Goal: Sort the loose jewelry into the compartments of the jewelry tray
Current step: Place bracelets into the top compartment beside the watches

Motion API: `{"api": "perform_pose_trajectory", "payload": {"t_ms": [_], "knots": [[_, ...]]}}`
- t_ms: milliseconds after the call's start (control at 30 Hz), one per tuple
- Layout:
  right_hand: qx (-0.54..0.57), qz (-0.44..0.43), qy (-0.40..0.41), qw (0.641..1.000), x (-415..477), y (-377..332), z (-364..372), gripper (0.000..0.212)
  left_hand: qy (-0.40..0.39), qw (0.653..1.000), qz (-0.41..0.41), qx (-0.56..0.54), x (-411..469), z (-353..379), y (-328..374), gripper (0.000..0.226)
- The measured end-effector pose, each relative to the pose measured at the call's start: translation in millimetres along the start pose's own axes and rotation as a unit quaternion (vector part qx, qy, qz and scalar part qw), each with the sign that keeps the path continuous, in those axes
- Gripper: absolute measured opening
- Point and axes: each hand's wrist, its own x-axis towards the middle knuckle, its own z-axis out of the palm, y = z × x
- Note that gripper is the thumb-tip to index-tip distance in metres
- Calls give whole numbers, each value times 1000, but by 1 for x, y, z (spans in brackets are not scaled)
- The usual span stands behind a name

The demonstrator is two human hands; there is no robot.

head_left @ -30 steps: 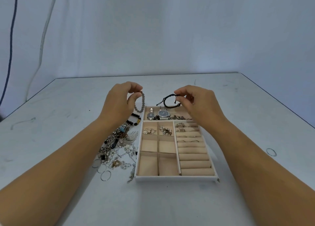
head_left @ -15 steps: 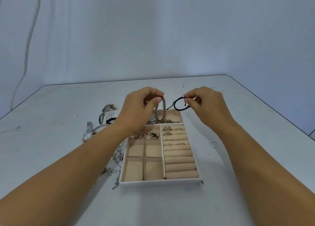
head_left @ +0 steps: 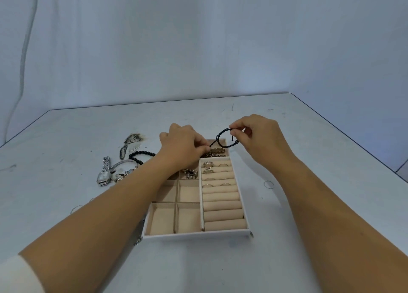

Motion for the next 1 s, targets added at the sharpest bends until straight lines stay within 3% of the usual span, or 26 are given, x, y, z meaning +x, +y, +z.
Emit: {"api": "perform_pose_trajectory", "payload": {"t_ms": [233,400,700,1000], "knots": [[4,-13,3,1000,-2,-2,1,15,10,999,41,-19,-19,-14,-12,27],[32,-18,10,999,-4,-7,7,14,28,996,72,-45,-61,-31,-52,57],[97,13,5,995,-6,-17,21,11,13,991,110,-69,-85,-21,-78,65],[-54,-19,-49,997,-1,-16,33,10,28,991,121,-57,-85,-20,-81,67]]}}
